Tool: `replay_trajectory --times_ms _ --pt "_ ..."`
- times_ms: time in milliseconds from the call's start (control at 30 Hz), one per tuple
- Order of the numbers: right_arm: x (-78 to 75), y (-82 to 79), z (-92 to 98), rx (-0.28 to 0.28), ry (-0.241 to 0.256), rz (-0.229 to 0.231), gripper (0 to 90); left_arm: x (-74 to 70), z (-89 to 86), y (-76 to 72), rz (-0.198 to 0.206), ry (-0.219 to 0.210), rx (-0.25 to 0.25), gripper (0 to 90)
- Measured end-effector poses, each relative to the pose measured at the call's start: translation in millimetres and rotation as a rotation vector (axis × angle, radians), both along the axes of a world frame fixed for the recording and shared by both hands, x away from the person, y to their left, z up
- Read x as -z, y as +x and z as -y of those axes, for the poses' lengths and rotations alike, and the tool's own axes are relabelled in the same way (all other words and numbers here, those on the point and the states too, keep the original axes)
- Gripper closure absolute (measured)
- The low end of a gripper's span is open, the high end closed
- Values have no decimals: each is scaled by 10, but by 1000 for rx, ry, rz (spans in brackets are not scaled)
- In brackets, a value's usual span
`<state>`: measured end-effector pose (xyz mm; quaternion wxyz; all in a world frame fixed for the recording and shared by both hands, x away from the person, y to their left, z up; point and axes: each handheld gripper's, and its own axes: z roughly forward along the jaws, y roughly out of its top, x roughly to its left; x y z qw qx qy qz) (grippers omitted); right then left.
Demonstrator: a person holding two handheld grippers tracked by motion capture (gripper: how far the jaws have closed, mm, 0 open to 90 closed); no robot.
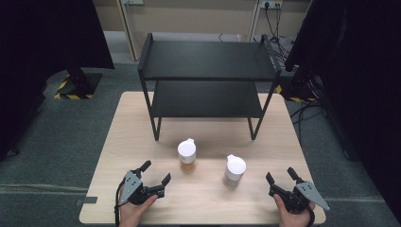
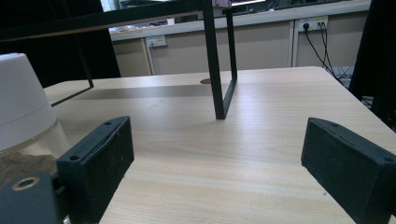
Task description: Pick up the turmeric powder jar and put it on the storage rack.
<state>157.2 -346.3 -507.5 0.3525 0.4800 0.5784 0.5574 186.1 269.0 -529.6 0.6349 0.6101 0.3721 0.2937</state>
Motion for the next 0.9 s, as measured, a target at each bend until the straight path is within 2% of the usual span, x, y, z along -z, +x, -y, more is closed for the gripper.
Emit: replay_trajectory --times_ms 600,900 --pt "5 -3 3 3 8 0 96 -107 220 227 24 11 66 68" --pt "-3 3 7 3 12 -6 96 -197 318 427 22 29 105 77"
